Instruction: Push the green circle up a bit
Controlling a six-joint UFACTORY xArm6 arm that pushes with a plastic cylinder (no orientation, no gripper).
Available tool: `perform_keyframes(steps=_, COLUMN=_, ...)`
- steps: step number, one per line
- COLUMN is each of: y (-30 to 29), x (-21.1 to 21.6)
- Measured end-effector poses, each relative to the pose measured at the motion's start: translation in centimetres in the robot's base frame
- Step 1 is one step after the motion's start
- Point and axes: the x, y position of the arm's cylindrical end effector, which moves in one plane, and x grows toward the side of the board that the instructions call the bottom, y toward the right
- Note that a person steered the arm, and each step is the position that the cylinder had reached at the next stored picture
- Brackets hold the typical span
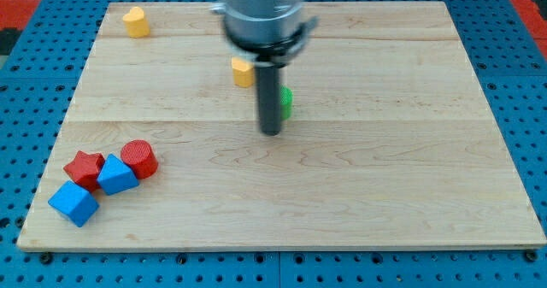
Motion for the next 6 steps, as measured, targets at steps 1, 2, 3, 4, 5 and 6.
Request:
perform_keyframes(steps=1, y=1.6, x=-4.4)
perform_keyframes(steps=2, y=0.4, x=0.8)
perform_keyframes(steps=3, y=-5.8, x=-2.3)
perform_keyframes(steps=4, y=1.9, x=-3.8)
perform_keyframes(steps=5, y=4.4, x=-8.4)
perform_keyframes(steps=6, y=4.3, x=-13.7)
